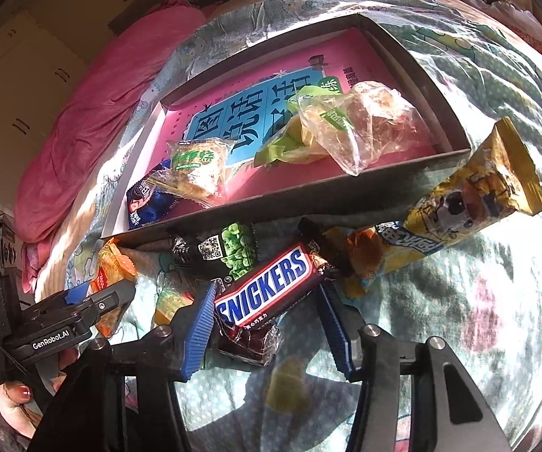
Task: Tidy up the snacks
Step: 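Grasp the yellow-orange bread packet with the left tool while the right tool grasps the Snickers bar, then lift the yellow packet toward the tray with the left tool while the right lifts the Snickers bar, then lower and release the yellow packet in the tray with the left tool while the right releases the Snickers bar, then withdraw both open tools from the tray toward the remaining snacks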
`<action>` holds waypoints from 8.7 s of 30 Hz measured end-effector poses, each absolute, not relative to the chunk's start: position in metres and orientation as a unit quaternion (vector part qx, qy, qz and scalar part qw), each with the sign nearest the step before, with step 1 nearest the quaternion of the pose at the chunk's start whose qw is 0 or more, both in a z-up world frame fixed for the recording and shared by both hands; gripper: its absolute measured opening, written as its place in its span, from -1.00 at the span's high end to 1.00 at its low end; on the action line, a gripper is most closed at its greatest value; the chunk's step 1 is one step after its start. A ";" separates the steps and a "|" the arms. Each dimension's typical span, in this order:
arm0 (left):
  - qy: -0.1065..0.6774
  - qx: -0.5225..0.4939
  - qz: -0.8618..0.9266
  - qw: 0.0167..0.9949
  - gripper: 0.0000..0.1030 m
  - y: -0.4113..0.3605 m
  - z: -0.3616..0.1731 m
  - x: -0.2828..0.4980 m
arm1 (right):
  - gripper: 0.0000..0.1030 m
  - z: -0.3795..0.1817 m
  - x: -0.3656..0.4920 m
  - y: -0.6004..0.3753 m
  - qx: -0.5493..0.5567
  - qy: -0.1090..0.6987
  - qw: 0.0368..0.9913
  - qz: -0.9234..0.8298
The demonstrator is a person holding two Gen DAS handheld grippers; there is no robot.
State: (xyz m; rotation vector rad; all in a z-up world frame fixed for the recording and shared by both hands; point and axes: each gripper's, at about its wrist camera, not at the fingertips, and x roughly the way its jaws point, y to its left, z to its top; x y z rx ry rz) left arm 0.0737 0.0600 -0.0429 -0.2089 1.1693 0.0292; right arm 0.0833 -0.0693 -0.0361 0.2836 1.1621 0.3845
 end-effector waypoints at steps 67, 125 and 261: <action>0.494 -0.152 -0.051 0.855 0.37 0.052 0.015 0.070 | 0.43 0.004 0.078 -0.102 0.209 0.486 0.820 0.219; 0.447 -0.093 -0.035 0.889 0.36 0.004 -0.006 0.171 | 0.44 0.009 0.134 -0.068 0.143 0.467 0.851 0.192; 0.476 -0.092 -0.036 0.874 -0.49 0.011 0.032 0.083 | -0.18 0.040 0.060 -0.105 0.106 0.442 0.878 0.148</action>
